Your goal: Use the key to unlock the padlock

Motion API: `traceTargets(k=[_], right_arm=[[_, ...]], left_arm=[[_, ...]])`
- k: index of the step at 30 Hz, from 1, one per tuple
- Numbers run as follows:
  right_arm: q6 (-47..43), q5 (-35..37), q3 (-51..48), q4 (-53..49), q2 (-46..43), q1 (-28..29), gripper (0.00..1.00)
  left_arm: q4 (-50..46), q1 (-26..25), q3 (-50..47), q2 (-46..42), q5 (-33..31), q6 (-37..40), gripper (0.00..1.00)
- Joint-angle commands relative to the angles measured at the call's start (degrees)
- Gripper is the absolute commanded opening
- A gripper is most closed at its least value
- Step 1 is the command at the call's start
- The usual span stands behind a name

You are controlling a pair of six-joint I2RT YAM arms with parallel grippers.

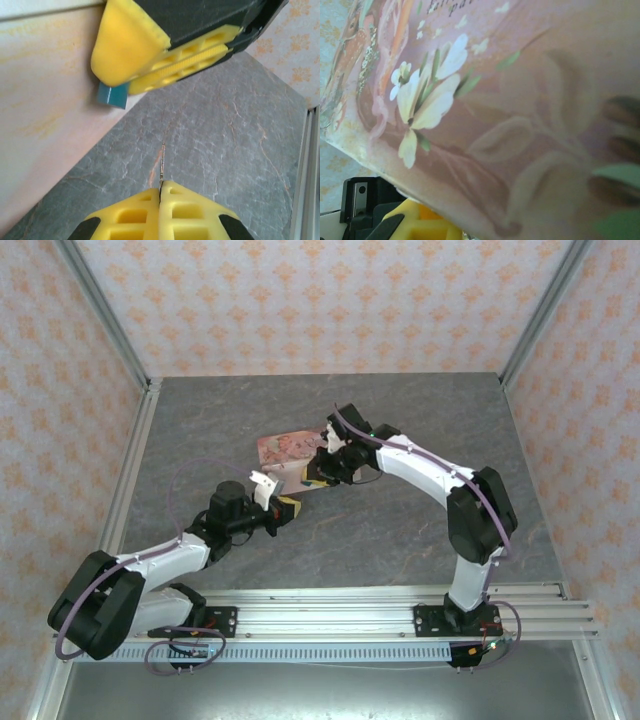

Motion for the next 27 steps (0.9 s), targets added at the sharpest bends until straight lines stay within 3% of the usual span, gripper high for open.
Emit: traceTargets(k=[1,27], right_arm=[[0.3,-4.3,0.6,3.6,-4.1,-0.5,0.00],[1.0,-5.8,-1.5,5.0,-4.5,-1.1,0.00]], left_arm=[[4.5,-0.1,0.7,-0.2,-1.9,0.5,0.00],[5.6,2.8,3.9,4.0,0.8,0.6,0.00]])
